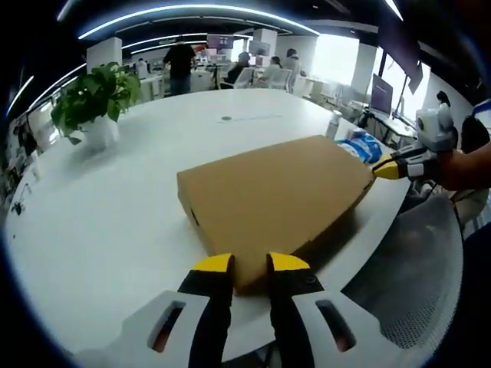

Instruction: Operate the shoe box by opening the lid, removing the specified soft item, and placing it in the target area until the item is outside and the box remains undamaged.

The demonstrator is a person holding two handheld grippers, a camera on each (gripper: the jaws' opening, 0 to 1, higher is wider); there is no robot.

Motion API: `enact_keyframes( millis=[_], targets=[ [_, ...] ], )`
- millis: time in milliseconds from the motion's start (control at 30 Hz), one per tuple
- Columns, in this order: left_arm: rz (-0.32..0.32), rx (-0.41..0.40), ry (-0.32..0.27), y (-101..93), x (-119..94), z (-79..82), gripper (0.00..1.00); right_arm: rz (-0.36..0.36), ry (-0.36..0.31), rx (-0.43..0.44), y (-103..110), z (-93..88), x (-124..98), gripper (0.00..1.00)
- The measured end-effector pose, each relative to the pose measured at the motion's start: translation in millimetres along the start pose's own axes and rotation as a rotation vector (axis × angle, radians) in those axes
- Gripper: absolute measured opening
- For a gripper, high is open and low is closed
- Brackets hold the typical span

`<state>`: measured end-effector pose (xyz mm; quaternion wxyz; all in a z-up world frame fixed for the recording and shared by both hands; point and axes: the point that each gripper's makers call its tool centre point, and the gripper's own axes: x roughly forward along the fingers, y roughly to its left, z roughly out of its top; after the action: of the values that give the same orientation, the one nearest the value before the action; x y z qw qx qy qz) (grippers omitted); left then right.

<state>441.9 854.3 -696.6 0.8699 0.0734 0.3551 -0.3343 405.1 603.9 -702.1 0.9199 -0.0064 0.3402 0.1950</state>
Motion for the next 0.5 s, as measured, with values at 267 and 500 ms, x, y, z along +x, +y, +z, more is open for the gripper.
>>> enact_keyframes(
  millis=[267, 500],
  targets=[
    [-0.005, 0.076, -0.034, 7.1, -18.0, 6.6, 0.22, 0.015, -0.006, -0.081, -3.2, 10.8, -9.5, 0.17],
    [-0.085, 0.17, 0.043, 3.3, -14.6, -20.3, 0.3, 0.048, 0.078, -0.148, -6.8, -15.1, -6.3, 0.26]
  ],
)
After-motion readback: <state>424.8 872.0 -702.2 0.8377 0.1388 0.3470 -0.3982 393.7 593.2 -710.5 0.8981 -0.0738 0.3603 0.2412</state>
